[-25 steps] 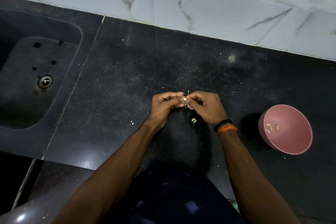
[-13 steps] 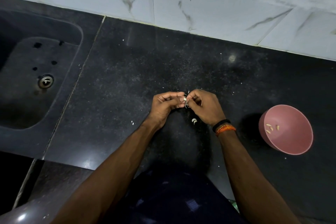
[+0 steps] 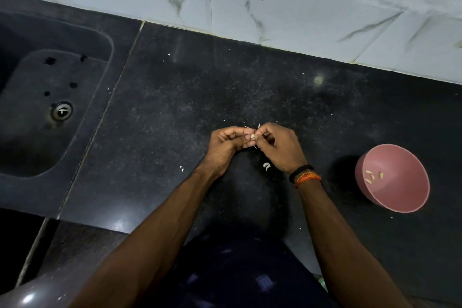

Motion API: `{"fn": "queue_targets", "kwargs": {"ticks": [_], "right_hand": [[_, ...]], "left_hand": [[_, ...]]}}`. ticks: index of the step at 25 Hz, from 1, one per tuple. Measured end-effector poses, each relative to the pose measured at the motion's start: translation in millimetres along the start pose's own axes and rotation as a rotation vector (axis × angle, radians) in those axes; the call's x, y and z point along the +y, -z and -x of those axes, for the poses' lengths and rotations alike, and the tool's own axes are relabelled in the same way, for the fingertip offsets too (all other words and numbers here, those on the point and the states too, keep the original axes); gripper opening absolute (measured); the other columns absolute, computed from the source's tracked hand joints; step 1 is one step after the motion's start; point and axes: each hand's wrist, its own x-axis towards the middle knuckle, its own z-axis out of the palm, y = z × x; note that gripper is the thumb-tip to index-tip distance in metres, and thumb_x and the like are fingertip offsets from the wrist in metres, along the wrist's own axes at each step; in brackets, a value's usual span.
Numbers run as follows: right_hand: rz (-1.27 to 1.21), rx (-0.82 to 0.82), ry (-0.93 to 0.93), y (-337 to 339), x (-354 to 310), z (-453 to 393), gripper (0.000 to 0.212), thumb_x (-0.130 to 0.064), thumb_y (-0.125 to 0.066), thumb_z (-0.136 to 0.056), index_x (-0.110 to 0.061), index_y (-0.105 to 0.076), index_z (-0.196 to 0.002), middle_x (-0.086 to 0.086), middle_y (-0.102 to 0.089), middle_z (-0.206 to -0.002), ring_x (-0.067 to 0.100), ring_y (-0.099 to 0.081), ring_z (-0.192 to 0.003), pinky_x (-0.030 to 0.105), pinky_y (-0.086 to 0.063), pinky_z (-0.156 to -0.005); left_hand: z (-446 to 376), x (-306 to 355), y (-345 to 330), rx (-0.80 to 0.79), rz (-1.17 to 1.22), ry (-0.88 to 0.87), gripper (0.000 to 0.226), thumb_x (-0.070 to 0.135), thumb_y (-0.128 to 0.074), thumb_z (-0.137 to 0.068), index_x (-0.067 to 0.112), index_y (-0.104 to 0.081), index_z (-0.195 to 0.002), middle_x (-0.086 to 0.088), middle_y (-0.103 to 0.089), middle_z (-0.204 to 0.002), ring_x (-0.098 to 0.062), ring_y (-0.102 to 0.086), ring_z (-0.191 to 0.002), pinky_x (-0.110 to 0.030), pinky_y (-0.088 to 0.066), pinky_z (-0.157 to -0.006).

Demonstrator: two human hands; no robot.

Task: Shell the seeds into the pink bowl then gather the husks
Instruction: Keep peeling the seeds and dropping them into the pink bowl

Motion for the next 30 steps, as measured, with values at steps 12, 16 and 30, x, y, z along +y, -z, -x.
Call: {"fn": "queue_targets", "kwargs": {"ticks": [12, 16, 30], "right_hand": [[-0.006, 0.005, -0.013, 1.1, -0.5, -0.1, 0.003, -0.015, -0.069, -0.088, -0.018, -0.070, -0.089, -0.009, -0.070, -0.088, 0.004, -0.065, -0.080, 0.027, -0.055, -0.075], [-0.023, 0.064, -0.056, 3.9, 2.3, 0.2, 0.005, -0.013, -0.068, -0.089, -0.017, -0.070, -0.089, -0.009, -0.069, -0.086, 0.005, -0.065, -0.078, 0.027, -0.055, -0.074], [0.107, 0.077, -0.080, 6.4, 0.2, 0.7, 0.016, -0.007, -0.075, -0.082, -0.023, -0.076, -0.083, -0.010, -0.071, -0.087, 0.005, -0.067, -0.079, 0.036, -0.059, -0.078]], "left_hand": [[0.6, 3.3, 0.7, -0.010, 0.024, 0.025, 0.017, -0.018, -0.064, -0.081, -0.010, -0.070, -0.095, -0.022, -0.074, -0.087, -0.030, -0.074, -0.087, -0.035, -0.061, -0.081], [1.6, 3.0, 3.2, -0.024, 0.055, 0.023, 0.020, -0.018, -0.065, -0.080, -0.012, -0.069, -0.099, -0.026, -0.073, -0.095, -0.031, -0.074, -0.088, -0.037, -0.060, -0.082], [2.4, 3.0, 3.1, -0.011, 0.059, 0.022, 0.029, -0.018, -0.063, -0.083, -0.006, -0.067, -0.110, -0.018, -0.074, -0.103, -0.023, -0.073, -0.095, -0.030, -0.059, -0.080]]}}
